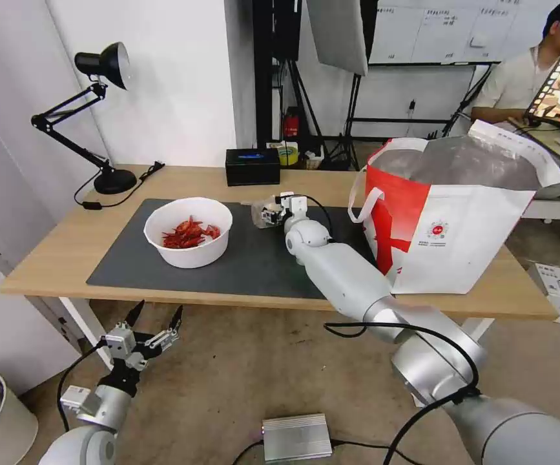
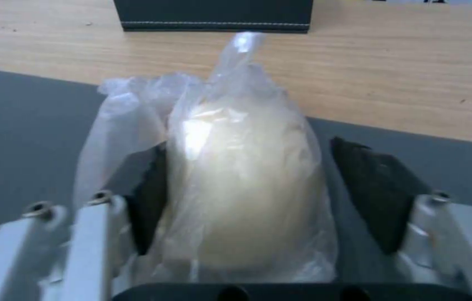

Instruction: Pick up the trash from the table and place it into the takeout bag.

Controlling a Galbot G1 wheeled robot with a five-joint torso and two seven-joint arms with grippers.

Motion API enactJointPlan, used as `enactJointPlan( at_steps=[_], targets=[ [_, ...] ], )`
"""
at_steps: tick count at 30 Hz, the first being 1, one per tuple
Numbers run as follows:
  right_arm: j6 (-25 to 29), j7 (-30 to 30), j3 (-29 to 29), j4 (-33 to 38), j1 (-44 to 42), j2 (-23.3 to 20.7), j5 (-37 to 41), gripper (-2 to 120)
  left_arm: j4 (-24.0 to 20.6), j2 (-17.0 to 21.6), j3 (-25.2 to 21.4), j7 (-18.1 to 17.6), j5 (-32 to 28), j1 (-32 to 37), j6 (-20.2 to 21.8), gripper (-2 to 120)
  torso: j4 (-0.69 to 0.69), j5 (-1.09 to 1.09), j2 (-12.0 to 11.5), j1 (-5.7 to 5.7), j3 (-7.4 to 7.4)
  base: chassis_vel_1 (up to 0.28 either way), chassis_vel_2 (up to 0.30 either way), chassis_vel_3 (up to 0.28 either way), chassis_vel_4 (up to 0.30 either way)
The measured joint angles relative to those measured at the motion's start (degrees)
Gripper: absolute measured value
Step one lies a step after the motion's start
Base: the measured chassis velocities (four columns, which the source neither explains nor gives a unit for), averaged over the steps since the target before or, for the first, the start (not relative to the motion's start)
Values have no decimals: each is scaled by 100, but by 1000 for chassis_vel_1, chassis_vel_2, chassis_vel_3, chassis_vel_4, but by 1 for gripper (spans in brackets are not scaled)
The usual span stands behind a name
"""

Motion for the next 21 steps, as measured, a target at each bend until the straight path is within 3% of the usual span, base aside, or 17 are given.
enactJointPlan(
  at_steps=[6,13,21],
  targets=[
    [7,0,0,3,-6,-2,-4,44,2,-3,1,0,8,-2,-4,100,0,0,0,0,0,0,0,0,0],
    [-6,30,9,58,-7,-3,44,23,5,-3,18,0,8,-58,-4,100,0,0,0,0,1,0,0,0,0],
    [-12,71,18,46,-41,-3,44,21,10,-54,36,-2,13,-43,-12,100,1,0,0,0,0,0,0,0,0]
  ],
)
